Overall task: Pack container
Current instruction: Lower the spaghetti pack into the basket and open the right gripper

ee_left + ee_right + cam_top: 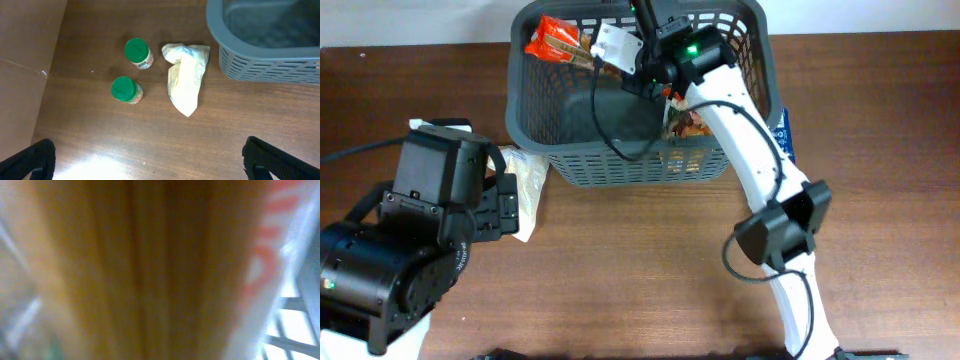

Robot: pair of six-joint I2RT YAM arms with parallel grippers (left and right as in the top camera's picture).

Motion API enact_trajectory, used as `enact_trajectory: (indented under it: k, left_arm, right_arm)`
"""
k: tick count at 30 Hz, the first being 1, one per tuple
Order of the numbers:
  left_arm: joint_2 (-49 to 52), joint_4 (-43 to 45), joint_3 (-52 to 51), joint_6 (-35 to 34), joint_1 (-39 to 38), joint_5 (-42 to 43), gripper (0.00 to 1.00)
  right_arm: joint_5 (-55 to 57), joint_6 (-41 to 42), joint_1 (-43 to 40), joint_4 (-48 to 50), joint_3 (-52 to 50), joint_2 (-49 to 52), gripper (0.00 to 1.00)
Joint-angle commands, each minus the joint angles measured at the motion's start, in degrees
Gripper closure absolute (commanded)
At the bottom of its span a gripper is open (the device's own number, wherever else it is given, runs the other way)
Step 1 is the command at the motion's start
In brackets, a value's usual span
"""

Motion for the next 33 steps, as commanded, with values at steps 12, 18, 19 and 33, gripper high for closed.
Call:
enact_trajectory:
  k: [12, 18, 19, 33]
  left_arm:
    - [0.13, 0.11, -0.13, -0.13, 0.35, -0.02, 0.01]
    - [0.13, 0.11, -0.13, -0.13, 0.35, -0.02, 0.01]
    - [0.13, 0.11, -0.13, -0.13, 0.35, -0.02, 0.01]
    - [0.13, 0.11, -0.13, -0.13, 0.35, -0.02, 0.01]
  right_arm:
    - [-7.43, -0.72, -2.75, -5.49, 1.18, 8.41, 0.9]
    - [-4.59, 13.7, -2.8, -5.79, 5.05, 6.88, 0.48]
    - [-3.74, 16.09, -2.82, -6.16, 6.08, 6.21, 0.37]
    - [2.49, 44.54, -14.32, -25.09, 29.75, -11.02, 0.32]
